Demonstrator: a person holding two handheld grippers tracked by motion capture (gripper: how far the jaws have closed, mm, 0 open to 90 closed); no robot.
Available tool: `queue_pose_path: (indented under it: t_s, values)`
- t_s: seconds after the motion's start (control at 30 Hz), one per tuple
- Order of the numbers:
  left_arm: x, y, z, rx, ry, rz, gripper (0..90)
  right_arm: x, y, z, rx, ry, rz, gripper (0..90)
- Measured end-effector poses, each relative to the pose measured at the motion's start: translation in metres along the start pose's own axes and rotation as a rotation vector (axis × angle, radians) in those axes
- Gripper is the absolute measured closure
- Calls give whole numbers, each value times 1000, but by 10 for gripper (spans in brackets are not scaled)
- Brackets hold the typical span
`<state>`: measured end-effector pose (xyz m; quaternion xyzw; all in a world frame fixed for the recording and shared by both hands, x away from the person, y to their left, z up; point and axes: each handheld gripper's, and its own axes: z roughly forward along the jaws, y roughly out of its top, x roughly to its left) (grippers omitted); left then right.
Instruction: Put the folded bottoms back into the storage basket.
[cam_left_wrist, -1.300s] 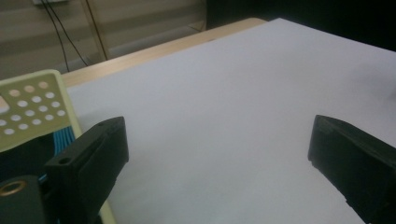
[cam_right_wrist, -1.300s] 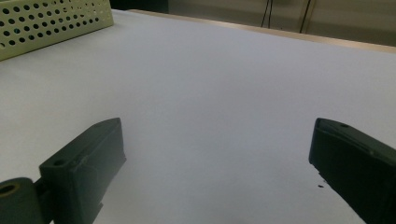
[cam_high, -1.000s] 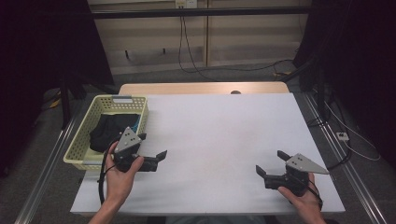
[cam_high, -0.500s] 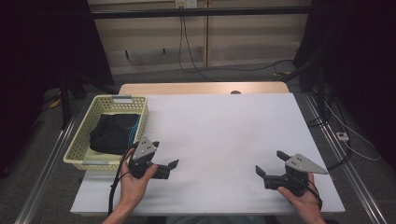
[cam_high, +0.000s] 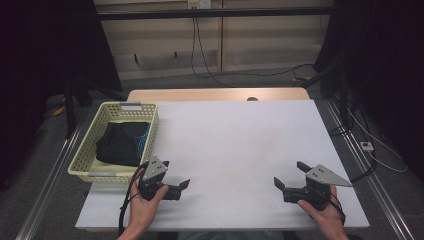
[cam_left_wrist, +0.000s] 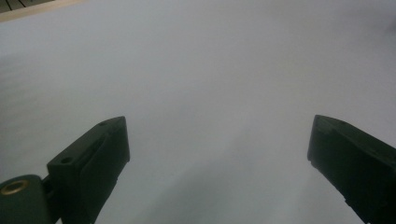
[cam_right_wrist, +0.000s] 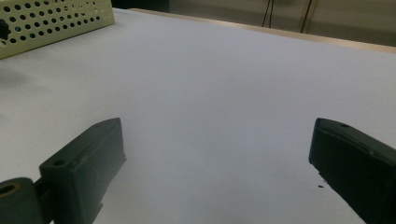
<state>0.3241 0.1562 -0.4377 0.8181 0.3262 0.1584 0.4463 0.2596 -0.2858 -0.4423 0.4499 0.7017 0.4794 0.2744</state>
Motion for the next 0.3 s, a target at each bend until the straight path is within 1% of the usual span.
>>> queue_pose_path:
  t_s: [0.03, 0.1, 0.17, 0.2, 0.27, 0.3]
  values:
    - [0, 0, 0, 6, -5, -9, 57, 0, 0, 0, 0, 1, 0, 32]
    - [2, -1, 1, 8, -5, -6, 57, 0, 0, 0, 2, 3, 1, 33]
    - [4, -1, 2, 10, 9, -9, 56, 0, 0, 0, 2, 2, 1, 33]
    - [4, -1, 2, 10, 7, -10, 57, 0, 0, 0, 2, 2, 1, 33]
    - [5, -1, 3, 5, 3, -23, 57, 0, 0, 0, 3, 2, 1, 33]
    - [6, -1, 3, 7, 5, -18, 57, 0, 0, 0, 5, 1, 3, 34]
